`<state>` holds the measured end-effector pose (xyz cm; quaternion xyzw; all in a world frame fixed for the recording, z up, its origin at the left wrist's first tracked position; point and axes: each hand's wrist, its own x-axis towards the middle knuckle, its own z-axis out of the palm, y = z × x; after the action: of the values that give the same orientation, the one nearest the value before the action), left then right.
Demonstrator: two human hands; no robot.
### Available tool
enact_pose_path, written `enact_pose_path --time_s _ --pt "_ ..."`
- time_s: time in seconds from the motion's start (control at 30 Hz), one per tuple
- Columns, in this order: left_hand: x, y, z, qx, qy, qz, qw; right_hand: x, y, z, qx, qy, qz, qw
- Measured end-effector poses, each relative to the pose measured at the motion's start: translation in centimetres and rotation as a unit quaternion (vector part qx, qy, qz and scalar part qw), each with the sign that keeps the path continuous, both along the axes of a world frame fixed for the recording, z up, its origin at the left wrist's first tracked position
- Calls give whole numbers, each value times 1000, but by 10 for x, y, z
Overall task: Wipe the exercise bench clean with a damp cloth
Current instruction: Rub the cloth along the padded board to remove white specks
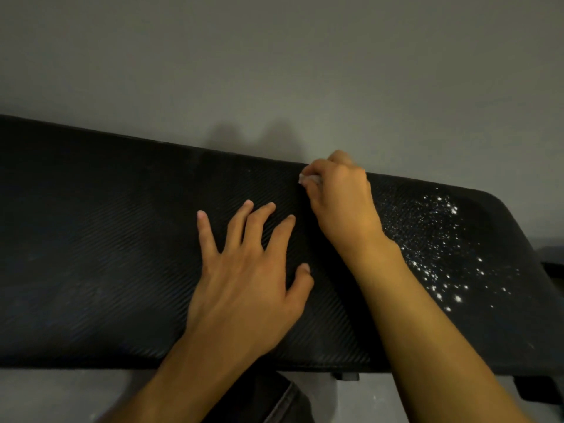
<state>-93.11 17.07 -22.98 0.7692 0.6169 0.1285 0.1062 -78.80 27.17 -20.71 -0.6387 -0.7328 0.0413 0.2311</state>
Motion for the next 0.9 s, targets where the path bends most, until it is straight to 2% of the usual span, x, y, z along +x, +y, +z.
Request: enact_pose_path --time_s 0.2,0.4,0.5,0.77,0.9 --pt "-2 1 -1 4 -6 -8 1000 8 -51 2 -25 8 56 998" --pt "-2 2 0 0 -1 -7 1000 15 21 3 -28 -39 -14 999" --pt "-2 3 1 -5 -10 -7 1000 13 31 4 -30 -50 -14 998" --pt "-6 3 1 -7 -28 -14 999 15 -114 1 -27 30 51 998" --pt "-2 3 2 -6 -19 -11 1000 11 -165 -5 8 16 42 999"
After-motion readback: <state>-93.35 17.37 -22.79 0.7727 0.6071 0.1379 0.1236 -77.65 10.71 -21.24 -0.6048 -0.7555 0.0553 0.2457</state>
